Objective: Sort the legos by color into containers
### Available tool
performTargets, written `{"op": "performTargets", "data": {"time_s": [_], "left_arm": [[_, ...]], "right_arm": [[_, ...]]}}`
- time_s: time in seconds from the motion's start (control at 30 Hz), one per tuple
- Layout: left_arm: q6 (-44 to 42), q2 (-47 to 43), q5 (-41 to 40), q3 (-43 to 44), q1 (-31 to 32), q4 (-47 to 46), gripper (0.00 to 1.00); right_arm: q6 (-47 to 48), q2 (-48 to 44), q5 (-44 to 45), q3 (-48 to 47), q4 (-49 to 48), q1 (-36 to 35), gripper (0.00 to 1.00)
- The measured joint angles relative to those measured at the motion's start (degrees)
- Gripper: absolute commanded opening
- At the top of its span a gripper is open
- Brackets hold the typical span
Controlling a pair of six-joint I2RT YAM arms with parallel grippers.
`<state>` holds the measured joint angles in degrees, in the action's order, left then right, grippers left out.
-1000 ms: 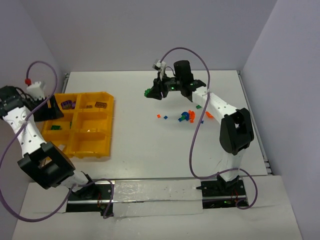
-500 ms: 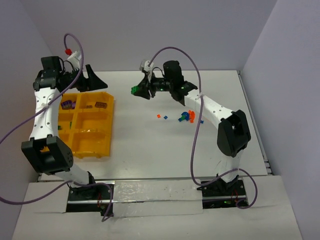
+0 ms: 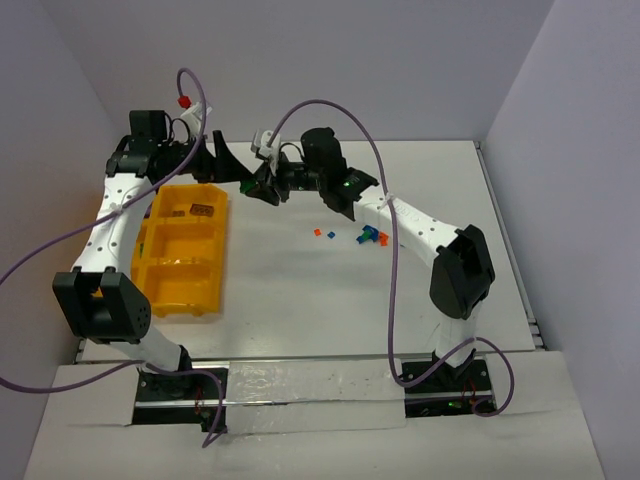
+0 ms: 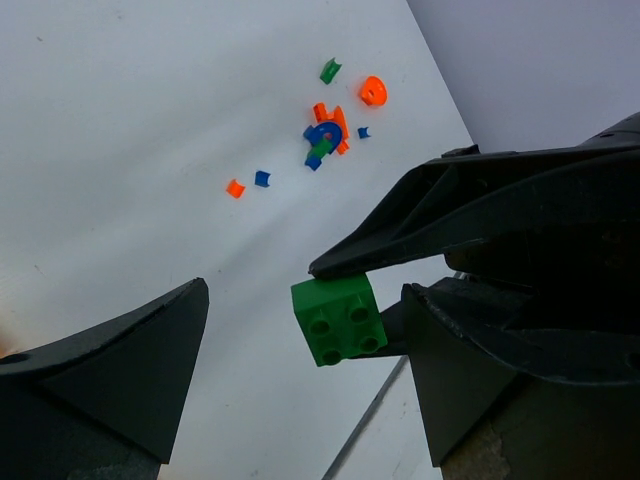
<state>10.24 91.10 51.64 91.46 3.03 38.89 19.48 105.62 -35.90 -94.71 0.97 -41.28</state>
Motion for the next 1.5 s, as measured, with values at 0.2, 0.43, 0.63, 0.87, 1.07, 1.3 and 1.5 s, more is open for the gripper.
{"op": "performTargets", "data": {"time_s": [0.2,0.43,0.63,0.87,1.07,1.3,1.5], "left_arm": [[-0.15,0.12,0.09,-0.11,1.08,-0.02,0.77],[0.41,1.14,0.71,-0.78,1.76,-0.53,0.57],[2.39,1.90,1.86,-0.79,2.26,-1.71,0.09],[2.78,2.09,2.60,-1.14,0.59,-2.25,0.00],[-3.56,1.67,-0.80,-1.10,-13.02,2.44,0.00],[-16.24,1.00,-13.09,-0.58,-30.38,13.96,0.00],[-21.90,-1.96,-25.40,-5.18,-32.53,15.18,0.00]], "right_arm": [[0.54,0.02,2.24,-0.70,0.55,0.00,0.00],[0.90,0.10,3.56,-0.99,0.92,0.00,0.00],[1.29,0.64,4.39,-0.99,0.85,0.00,0.11],[1.38,0.70,5.85,-1.30,0.88,0.00,1.00],[0.84,0.71,9.91,-1.36,1.60,1.00,1.00],[-0.18,0.31,13.25,4.54,4.50,6.84,1.00],[-0.84,-0.12,14.84,9.51,7.45,11.57,1.00]]}}
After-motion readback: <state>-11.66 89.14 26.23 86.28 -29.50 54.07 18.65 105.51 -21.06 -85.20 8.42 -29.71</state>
